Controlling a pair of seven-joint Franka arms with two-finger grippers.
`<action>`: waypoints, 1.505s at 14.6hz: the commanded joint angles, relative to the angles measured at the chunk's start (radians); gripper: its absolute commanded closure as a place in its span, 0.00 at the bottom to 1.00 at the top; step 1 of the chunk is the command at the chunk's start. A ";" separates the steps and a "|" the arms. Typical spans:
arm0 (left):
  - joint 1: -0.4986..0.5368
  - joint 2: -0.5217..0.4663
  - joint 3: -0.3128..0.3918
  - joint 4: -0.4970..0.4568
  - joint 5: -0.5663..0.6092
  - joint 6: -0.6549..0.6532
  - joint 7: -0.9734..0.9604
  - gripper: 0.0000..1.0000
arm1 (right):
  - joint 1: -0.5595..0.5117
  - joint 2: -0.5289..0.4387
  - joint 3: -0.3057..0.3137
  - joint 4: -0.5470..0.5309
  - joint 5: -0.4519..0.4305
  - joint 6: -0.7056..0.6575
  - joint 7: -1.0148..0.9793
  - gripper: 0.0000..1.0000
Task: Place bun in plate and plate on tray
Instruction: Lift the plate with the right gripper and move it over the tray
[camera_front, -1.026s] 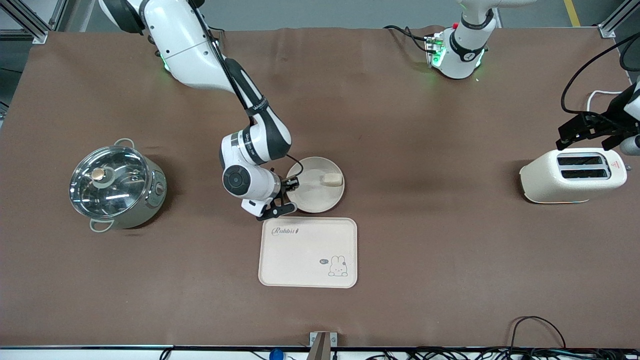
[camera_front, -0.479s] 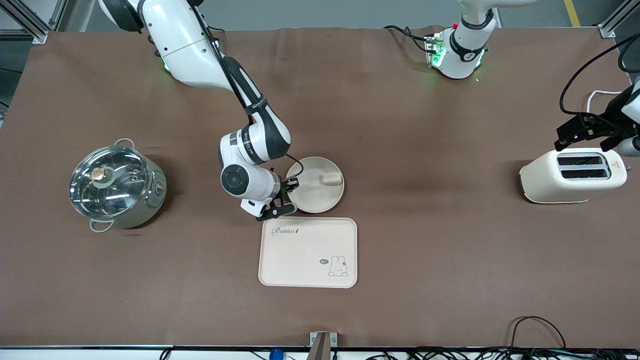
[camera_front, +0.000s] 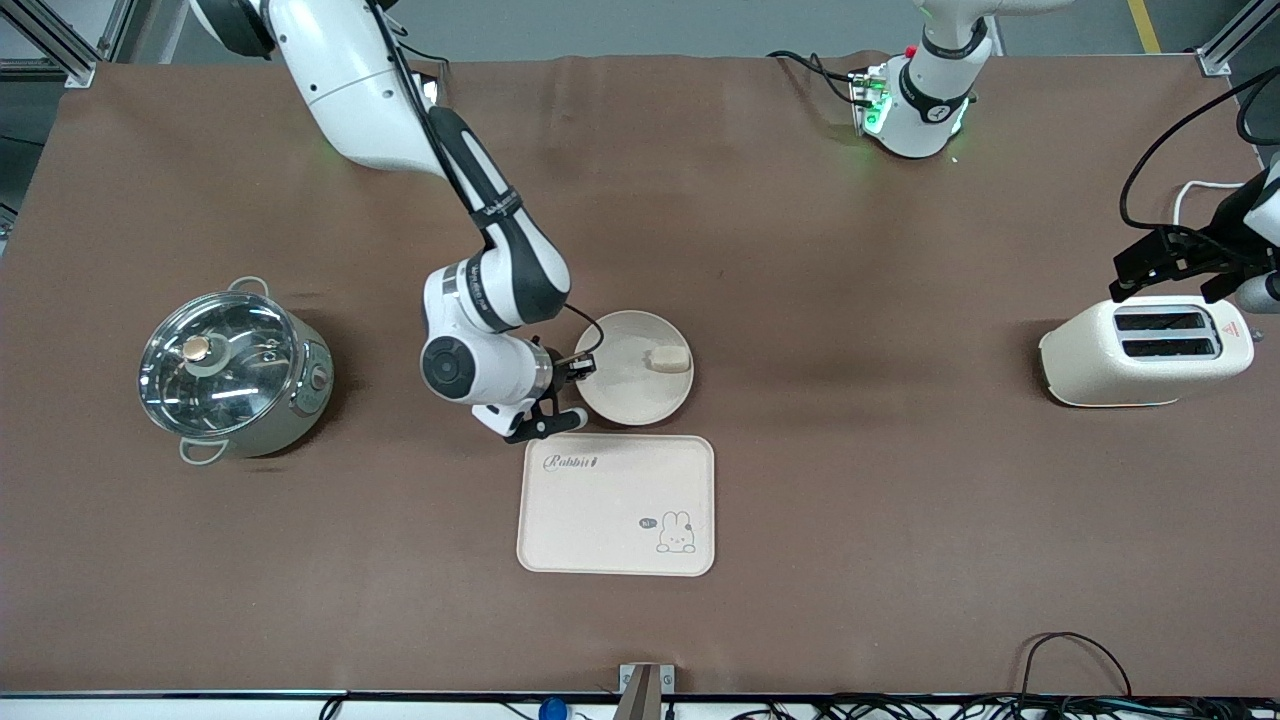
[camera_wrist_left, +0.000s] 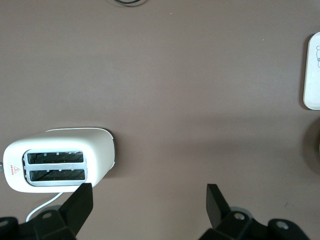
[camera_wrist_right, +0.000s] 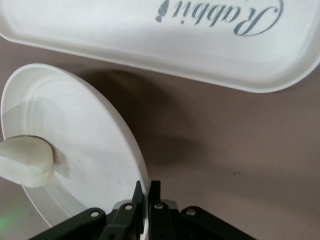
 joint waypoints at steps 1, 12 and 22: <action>0.002 0.010 0.003 0.029 -0.010 -0.020 0.014 0.00 | -0.055 -0.022 0.011 0.024 0.047 -0.033 -0.008 0.99; 0.002 0.011 0.003 0.027 -0.012 -0.020 0.019 0.00 | -0.144 0.177 0.011 0.311 0.214 0.031 0.122 0.99; -0.001 0.010 -0.002 0.027 -0.015 -0.020 0.019 0.00 | -0.173 0.314 0.025 0.414 0.254 0.136 0.176 0.98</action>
